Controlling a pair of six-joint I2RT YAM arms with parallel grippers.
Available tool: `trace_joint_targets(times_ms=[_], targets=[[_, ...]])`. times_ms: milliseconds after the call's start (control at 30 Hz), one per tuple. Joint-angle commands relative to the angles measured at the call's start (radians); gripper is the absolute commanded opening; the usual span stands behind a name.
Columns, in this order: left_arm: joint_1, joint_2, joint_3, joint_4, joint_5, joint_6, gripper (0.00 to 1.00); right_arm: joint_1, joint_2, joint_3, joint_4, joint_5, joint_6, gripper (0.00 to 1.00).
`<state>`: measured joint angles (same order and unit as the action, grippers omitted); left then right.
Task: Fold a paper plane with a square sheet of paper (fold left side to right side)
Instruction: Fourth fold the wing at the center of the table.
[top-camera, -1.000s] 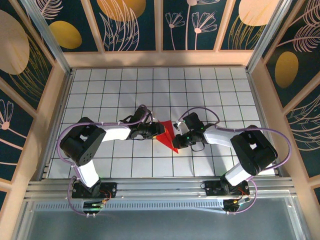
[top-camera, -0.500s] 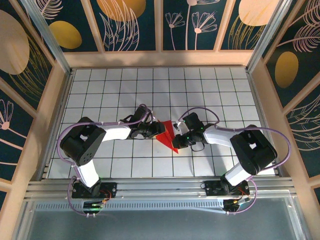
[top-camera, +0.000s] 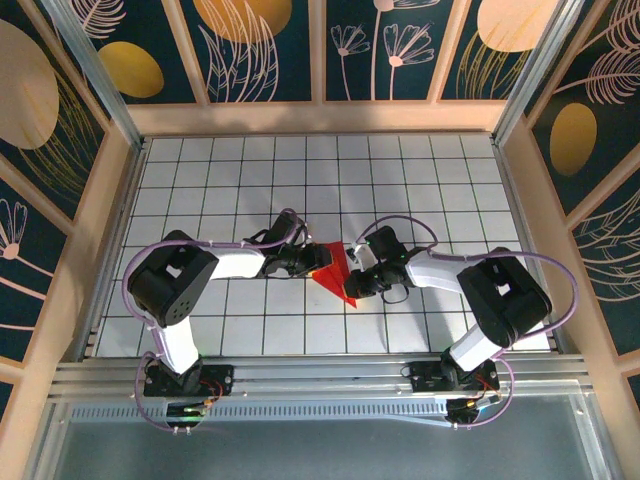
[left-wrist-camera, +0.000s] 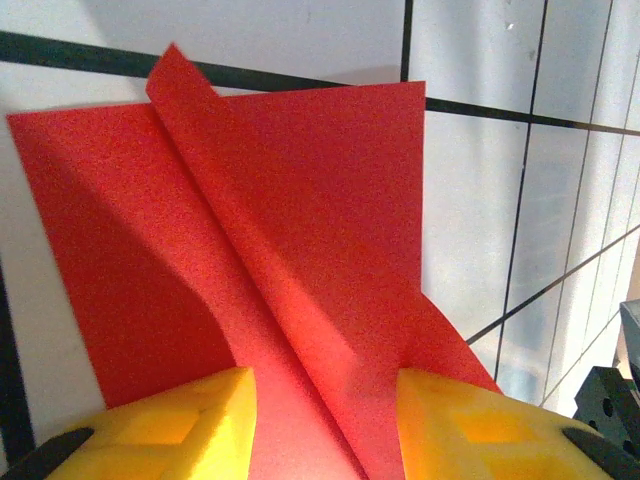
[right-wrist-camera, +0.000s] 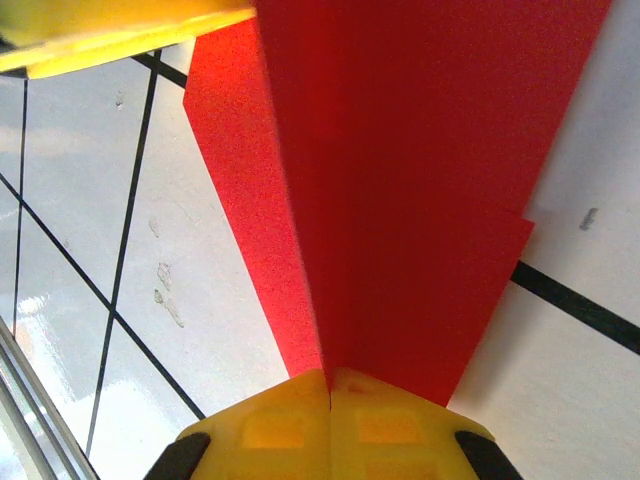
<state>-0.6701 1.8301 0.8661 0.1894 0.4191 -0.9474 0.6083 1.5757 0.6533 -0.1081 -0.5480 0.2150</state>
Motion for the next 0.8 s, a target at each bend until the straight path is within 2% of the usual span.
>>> trace_joint_targets(times_ms=[0,200,433,767], targets=[[-0.006,0.020,0.031,-0.021,-0.017,-0.001,0.42,-0.008,0.016,0.007,0.003,-0.015,-0.003,0.00],[-0.006,0.037,0.038,-0.056,-0.036,0.007,0.41,-0.007,0.014,0.020,-0.001,-0.024,-0.003,0.01],[-0.006,0.048,0.041,-0.082,-0.052,0.015,0.41,-0.008,0.007,0.050,-0.018,-0.029,-0.005,0.11],[-0.006,0.057,0.051,-0.108,-0.066,0.025,0.42,-0.024,-0.039,0.104,-0.076,-0.002,-0.009,0.32]])
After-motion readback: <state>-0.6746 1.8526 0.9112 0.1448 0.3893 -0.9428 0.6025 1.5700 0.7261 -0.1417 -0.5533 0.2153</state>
